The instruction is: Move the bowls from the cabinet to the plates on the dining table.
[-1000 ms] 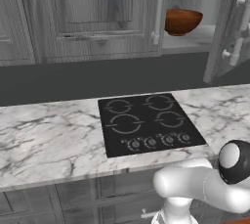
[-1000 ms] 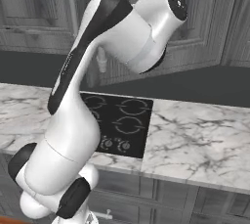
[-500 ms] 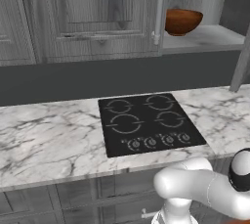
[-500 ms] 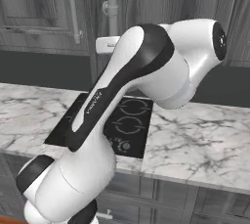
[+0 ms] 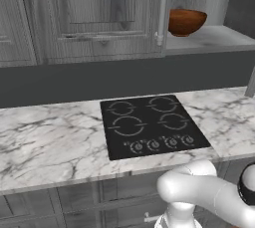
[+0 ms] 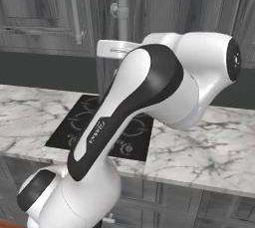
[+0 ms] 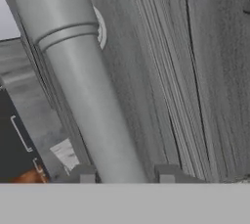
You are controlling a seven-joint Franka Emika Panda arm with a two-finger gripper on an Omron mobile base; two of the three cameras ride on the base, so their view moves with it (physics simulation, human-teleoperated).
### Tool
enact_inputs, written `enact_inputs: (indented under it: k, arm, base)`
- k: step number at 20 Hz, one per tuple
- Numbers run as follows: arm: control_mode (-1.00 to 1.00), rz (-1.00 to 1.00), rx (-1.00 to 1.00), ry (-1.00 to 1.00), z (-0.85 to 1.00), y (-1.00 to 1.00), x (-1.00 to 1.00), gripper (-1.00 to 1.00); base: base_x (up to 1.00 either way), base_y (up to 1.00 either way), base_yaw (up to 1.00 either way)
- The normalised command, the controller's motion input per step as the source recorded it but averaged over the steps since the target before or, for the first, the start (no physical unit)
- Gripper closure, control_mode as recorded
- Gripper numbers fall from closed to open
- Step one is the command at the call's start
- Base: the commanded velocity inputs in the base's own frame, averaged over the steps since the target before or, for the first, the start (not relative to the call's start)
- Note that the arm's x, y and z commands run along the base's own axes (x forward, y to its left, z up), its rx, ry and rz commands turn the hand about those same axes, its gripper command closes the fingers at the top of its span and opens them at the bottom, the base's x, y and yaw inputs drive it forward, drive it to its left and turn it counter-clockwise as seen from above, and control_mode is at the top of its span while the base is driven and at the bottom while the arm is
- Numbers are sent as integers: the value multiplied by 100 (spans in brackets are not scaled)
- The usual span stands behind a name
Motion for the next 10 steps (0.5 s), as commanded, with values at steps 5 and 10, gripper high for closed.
enact_inputs:
  k: [5,10]
  arm:
    - [-100,0,2,-3,0,-6,-13,-100]
    - [-100,-3,5,-11,2,-36,-40,-100]
  base:
    - [0,0,0]
    - [0,0,0]
